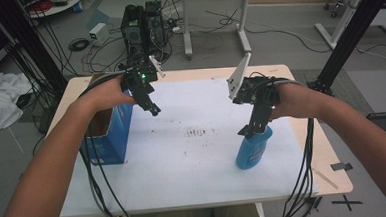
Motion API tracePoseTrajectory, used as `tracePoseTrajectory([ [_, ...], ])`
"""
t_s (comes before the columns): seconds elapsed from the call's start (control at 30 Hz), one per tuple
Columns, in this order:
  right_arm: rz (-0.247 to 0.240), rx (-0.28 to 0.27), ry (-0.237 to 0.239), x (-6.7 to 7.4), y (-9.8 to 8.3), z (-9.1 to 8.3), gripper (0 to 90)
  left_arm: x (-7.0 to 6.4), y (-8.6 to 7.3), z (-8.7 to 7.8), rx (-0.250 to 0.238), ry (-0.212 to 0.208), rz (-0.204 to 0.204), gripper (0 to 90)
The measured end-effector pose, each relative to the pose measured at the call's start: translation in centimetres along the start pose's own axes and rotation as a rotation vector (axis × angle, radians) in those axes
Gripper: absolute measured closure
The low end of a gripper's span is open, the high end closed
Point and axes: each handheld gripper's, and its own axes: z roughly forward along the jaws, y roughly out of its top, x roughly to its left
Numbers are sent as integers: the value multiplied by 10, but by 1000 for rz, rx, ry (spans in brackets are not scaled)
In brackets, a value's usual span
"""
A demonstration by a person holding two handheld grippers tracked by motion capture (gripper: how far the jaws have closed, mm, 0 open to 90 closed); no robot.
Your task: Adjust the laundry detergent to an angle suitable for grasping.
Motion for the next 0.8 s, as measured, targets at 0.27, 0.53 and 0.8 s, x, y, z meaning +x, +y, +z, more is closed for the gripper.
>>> tracePoseTrajectory([
  [0.27,-9,-5,-1,0,-2,-4,11,-2,1,-1,-2,8,-8,141],
  [0.53,14,-18,1,0,-4,-8,11,-2,0,-1,-7,13,-40,141],
  [0.8,23,-34,-9,0,-8,-14,11,-6,-1,0,-6,22,-51,141],
])
